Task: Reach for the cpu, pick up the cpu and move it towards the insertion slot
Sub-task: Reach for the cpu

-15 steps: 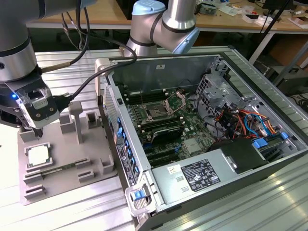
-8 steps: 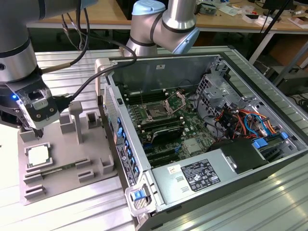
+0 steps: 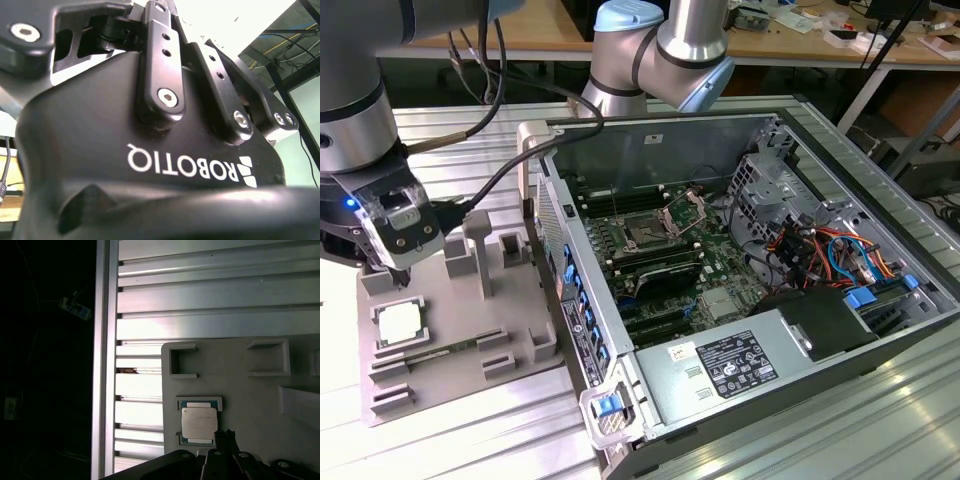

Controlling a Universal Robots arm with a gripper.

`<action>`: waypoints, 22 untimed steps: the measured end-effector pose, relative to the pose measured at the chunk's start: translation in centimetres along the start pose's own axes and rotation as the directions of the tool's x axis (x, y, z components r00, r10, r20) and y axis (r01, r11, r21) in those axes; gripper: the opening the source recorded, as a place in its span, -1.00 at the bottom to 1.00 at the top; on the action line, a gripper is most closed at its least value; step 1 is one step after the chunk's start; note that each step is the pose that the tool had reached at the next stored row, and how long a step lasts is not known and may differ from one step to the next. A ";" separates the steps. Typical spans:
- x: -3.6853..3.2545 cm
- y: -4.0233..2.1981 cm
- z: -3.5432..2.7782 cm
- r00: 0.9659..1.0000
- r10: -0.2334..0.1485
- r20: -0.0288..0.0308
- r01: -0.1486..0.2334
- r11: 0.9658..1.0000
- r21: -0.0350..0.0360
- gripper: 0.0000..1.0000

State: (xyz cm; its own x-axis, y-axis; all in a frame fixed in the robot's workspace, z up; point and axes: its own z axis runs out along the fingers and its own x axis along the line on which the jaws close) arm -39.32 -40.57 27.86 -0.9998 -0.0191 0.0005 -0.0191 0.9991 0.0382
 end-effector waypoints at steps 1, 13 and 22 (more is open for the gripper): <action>0.00 0.00 0.02 1.000 0.000 0.000 0.000 1.000 0.000 -0.79; 0.00 -0.02 0.39 1.000 0.000 0.000 0.000 1.000 0.000 -0.79; 0.00 -0.03 0.79 1.000 0.000 0.000 0.000 1.000 0.000 -0.79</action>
State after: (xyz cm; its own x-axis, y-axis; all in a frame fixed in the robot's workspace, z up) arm -39.32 -40.57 27.07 -0.9998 -0.0191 0.0005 -0.0191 0.9991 0.0382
